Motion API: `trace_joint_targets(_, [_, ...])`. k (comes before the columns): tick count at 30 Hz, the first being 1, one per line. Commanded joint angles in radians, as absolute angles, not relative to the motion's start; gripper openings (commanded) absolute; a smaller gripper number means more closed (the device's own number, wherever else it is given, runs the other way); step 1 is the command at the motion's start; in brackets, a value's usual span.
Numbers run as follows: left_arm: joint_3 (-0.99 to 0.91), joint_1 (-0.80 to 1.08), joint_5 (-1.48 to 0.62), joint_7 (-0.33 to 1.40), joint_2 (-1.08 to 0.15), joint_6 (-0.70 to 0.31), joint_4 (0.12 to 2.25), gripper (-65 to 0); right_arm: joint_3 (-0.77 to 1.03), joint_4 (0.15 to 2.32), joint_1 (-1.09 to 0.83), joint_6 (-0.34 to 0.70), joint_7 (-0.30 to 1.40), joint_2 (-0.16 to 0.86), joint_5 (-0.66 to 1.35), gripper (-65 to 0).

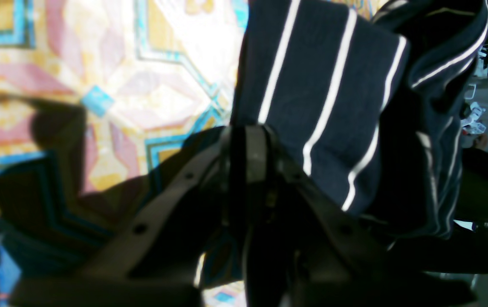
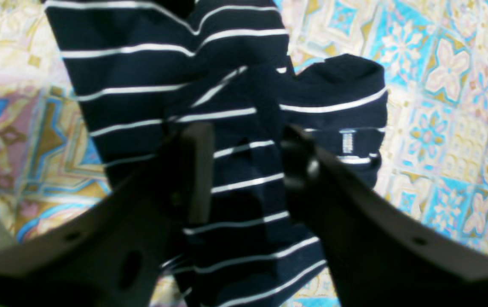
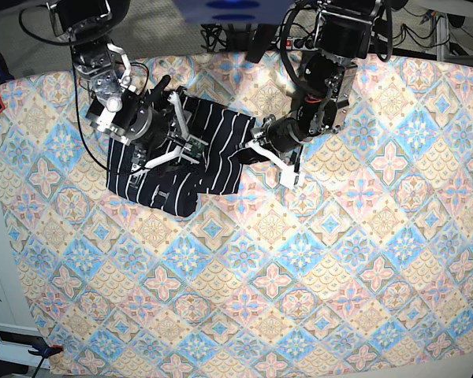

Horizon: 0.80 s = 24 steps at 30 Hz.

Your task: Fold the T-shirt properly

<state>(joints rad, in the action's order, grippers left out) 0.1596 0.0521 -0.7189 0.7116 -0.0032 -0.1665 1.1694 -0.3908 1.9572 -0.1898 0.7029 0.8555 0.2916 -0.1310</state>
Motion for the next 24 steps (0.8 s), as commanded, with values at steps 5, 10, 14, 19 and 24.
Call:
trace_joint_targets(5, [0.160, 0.065, -0.642, 0.765, -0.013, -0.111, 1.153, -61.8, -0.483, 1.949, -0.122, 0.698, 0.814, 0.295, -0.125, -35.5])
trace_joint_targets(10, [0.159, 0.065, -0.642, 0.765, -0.013, -0.111, 1.153, -61.8, -0.516, 1.877, -0.117, 0.698, 0.808, 0.295, -0.127, -35.7])
trace_joint_targets(14, [0.159, 0.067, -0.642, 0.765, -0.015, -0.113, 1.153, -61.8, -0.521, 1.847, -0.117, 0.698, 0.805, 0.295, -0.127, -35.7])
trace_joint_targets(19, [0.159, 0.067, -0.645, 0.765, -0.015, -0.113, 1.153, -61.8, -0.513, 1.833, -0.117, 0.698, 0.746, 0.297, -0.127, -35.8])
trace_joint_targets(24, [0.159, 0.068, -0.645, 0.765, -0.015, -0.113, 1.153, -61.8, -0.515, 1.744, -0.117, 0.698, 0.697, 0.300, -0.128, -35.8])
